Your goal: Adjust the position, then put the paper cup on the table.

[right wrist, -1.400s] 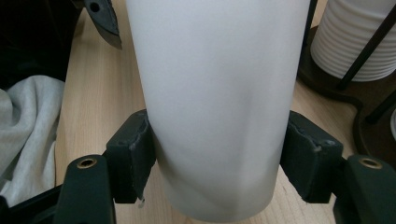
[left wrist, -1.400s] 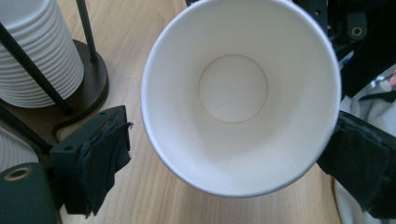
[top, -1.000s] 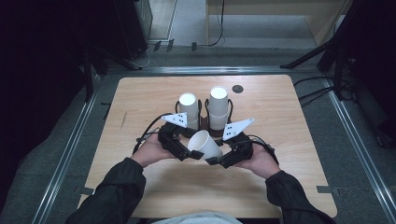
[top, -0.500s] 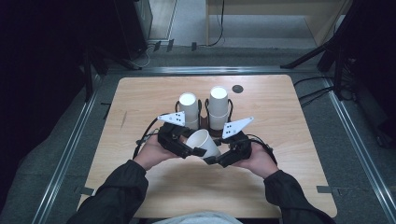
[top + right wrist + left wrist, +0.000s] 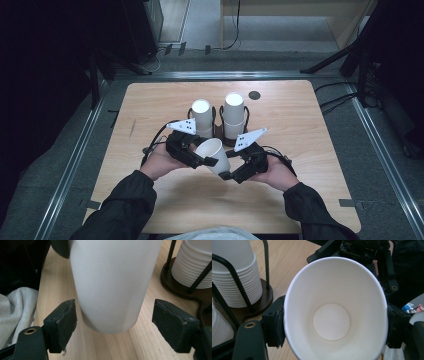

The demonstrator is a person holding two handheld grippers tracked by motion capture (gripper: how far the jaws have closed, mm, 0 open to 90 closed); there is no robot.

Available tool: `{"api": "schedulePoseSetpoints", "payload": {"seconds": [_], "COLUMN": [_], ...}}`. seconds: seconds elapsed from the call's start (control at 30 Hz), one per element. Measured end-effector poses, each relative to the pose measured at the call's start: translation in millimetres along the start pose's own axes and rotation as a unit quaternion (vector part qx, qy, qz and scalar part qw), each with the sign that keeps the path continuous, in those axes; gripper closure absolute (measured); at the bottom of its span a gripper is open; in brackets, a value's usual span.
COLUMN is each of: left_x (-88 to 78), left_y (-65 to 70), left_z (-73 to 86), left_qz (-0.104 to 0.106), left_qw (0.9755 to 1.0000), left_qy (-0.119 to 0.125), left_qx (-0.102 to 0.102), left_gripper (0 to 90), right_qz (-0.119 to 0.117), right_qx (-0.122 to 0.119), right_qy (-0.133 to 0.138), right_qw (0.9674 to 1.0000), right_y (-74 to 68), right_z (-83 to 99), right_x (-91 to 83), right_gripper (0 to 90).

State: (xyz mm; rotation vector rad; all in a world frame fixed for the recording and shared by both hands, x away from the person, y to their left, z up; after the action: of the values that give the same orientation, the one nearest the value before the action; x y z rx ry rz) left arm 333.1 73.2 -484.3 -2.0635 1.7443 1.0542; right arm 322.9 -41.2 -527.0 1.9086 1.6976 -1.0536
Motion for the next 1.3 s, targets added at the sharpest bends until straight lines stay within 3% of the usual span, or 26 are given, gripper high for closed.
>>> {"api": "schedulePoseSetpoints", "payload": {"seconds": [0.2, 0.37, 0.6, 0.77, 1.03, 1.3], "left_x": [3.7, 6.6, 7.4, 5.7, -4.9, -8.1], "left_y": [0.1, 1.3, -1.5, -5.8, -11.9, -19.5], "left_z": [3.5, 5.5, 8.9, 11.7, 15.9, 21.1], "left_qz": [-0.009, -0.017, -0.034, -0.041, -0.046, -0.057], "left_qw": [0.9995, 0.9986, 0.9967, 0.9962, 0.9962, 0.9950], "left_qy": [-0.026, -0.043, -0.066, -0.073, -0.074, -0.082], "left_qx": [0.012, 0.024, 0.032, 0.025, 0.010, -0.006], "left_gripper": [23.2, 23.2, 23.2, 23.2, 23.2, 23.1], "right_qz": [0.014, 0.026, 0.035, 0.034, 0.057, 0.075], "right_qx": [-0.001, -0.009, -0.003, 0.000, 0.018, 0.017], "right_qy": [-0.021, -0.021, -0.024, -0.020, -0.025, -0.015], "right_qw": [0.9997, 0.9994, 0.9991, 0.9992, 0.9979, 0.9969], "right_y": [-0.1, -0.8, -0.3, -0.3, 6.1, 10.8], "right_z": [6.5, 7.7, 9.7, 9.1, 13.7, 18.5], "right_x": [4.3, 4.0, 4.0, 0.8, -1.9, -12.0], "right_gripper": [20.0, 20.0, 20.0, 19.9, 19.9, 20.9]}}
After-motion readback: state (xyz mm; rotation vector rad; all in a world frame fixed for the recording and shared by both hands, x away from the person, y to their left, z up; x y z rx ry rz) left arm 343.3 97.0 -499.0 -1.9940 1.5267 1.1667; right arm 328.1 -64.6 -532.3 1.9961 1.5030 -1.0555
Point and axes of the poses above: each handheld gripper's, and its own axes: x roughly forward along the jaws, z roughly out of its underside, y roughly to its right, the point moved 8 cm from there along x, roughly forward along the jaws, and after that the axes turned 9 degrees about -y, right-handed, at the moved point
